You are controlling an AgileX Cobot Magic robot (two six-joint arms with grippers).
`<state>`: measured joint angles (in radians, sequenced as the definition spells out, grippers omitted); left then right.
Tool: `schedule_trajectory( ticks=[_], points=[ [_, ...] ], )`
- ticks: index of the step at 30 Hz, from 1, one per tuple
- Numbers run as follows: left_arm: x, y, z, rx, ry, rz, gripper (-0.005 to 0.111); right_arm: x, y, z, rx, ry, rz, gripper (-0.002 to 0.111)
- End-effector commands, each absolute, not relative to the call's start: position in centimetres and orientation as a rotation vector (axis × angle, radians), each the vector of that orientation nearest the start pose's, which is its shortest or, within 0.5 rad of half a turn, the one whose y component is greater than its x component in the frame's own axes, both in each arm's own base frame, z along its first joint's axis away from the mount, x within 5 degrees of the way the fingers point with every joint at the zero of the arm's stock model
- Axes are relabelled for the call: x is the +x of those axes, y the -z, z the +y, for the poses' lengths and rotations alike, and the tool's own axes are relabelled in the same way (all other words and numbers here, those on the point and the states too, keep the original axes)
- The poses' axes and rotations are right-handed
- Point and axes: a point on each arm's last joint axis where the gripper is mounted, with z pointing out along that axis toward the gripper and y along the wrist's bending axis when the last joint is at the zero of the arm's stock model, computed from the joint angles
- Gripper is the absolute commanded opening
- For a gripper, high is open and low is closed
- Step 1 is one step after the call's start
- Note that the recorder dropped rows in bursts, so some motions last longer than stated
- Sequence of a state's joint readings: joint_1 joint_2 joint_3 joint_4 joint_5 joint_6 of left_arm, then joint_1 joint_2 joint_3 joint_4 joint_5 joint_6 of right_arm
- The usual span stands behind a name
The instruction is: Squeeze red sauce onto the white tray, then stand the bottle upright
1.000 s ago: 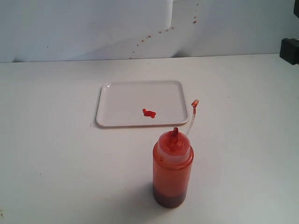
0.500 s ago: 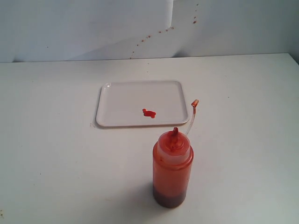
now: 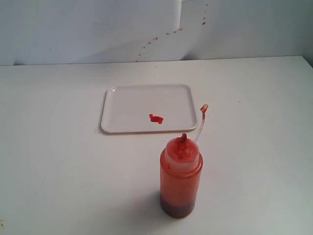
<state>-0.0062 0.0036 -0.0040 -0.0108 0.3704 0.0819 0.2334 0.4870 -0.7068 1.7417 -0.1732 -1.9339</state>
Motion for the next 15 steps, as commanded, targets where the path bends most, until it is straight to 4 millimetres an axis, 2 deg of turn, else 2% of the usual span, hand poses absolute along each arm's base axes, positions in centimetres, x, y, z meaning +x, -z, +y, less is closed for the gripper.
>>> schedule_trajectory(
  ticks=[1, 9, 15],
  points=[
    [5.3, -18.0, -0.1, 0.073, -0.042, 1.849, 0.002, 6.3, -41.9, -0.6, -0.051, 0.131, 1.208, 0.001],
    [5.3, -18.0, -0.1, 0.073, -0.042, 1.849, 0.002, -0.4, -42.5, -1.5, 0.042, 0.205, 0.993, 0.001],
    [5.3, -18.0, -0.1, 0.075, -0.043, 1.849, 0.002, -4.5, -42.1, -1.7, 0.065, 0.204, 0.857, 0.001]
  ],
)
